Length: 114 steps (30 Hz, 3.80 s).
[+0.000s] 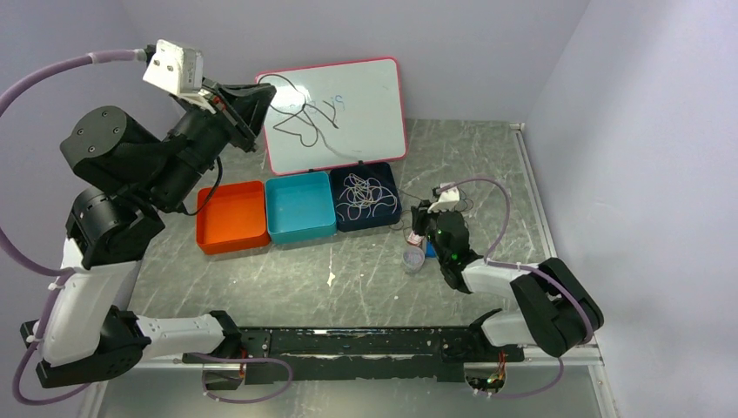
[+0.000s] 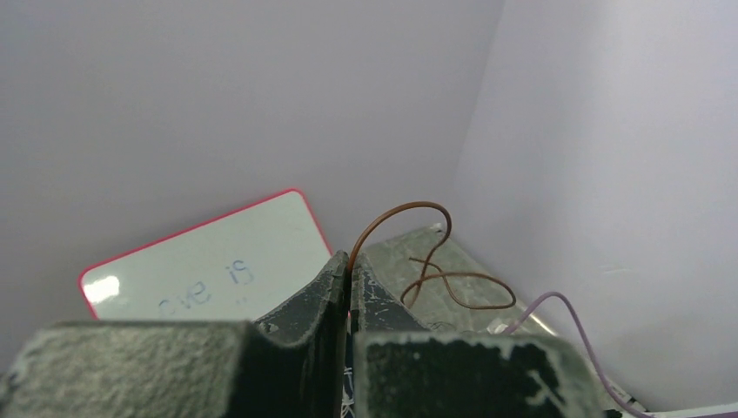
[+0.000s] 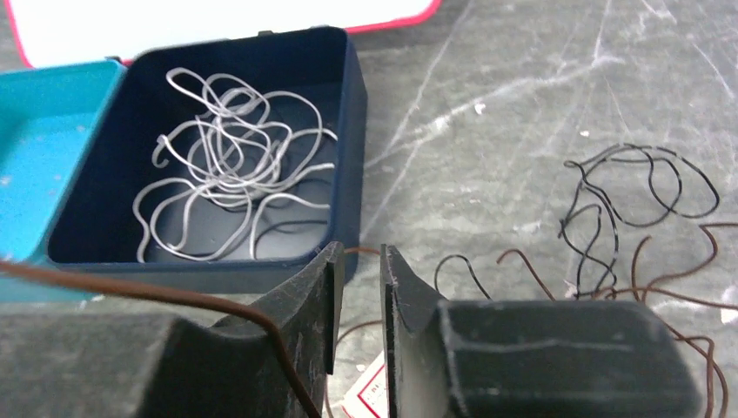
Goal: Untangle the cables
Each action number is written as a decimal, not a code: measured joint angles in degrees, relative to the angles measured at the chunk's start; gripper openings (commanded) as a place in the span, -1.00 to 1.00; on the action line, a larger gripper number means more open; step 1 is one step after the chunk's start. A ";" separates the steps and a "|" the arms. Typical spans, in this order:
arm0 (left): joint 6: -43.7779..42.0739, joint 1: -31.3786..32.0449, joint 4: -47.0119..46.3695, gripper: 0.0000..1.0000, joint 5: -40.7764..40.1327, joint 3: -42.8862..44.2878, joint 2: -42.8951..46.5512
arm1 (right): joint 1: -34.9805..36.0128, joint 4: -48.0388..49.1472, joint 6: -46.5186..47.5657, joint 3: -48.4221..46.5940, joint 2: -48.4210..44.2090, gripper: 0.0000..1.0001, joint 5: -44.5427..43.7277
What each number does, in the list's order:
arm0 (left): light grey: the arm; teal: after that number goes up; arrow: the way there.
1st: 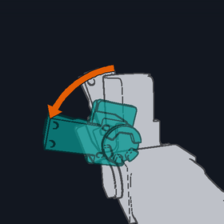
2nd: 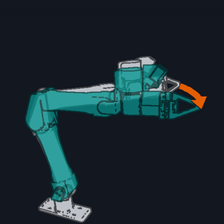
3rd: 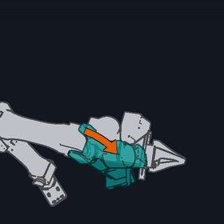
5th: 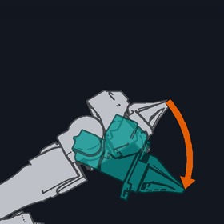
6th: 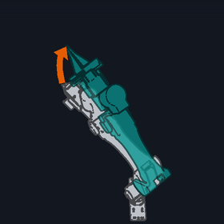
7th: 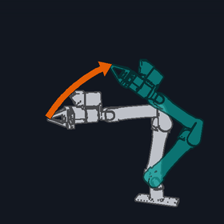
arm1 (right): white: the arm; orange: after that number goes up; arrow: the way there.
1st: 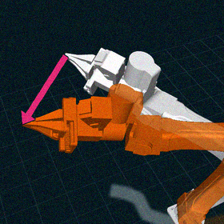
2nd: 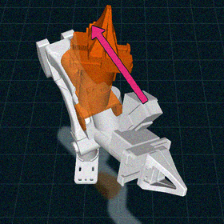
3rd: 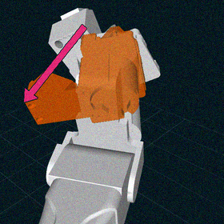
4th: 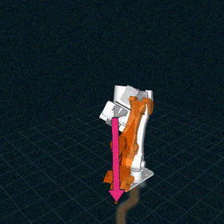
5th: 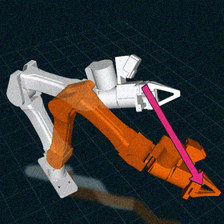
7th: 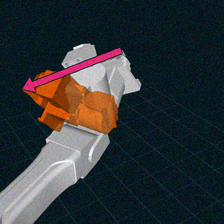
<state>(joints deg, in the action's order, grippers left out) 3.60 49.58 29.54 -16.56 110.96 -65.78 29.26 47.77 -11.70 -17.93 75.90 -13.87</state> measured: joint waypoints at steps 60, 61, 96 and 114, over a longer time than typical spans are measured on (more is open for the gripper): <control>-3.58 -24.63 8.39 -0.86 8.11 -19.37 -8.48 | -0.44 -39.60 -3.52 -6.19 -42.58 0.44 7.04; -3.56 -24.90 7.98 -0.86 8.52 -20.02 -8.48 | -0.44 -39.63 -3.61 -6.19 -42.60 0.44 7.06; 3.54 -30.01 -7.37 -0.62 16.81 -46.60 -21.44 | -0.44 -43.36 -7.15 -6.16 -43.15 0.45 8.59; 4.17 -30.32 -6.54 0.28 15.26 -47.56 -19.21 | -0.46 -50.88 -9.18 -9.57 -39.52 0.47 4.35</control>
<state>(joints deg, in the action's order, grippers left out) 7.77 19.27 23.00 -1.30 63.40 -84.99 28.80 -3.11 -20.88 -27.51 36.38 -9.52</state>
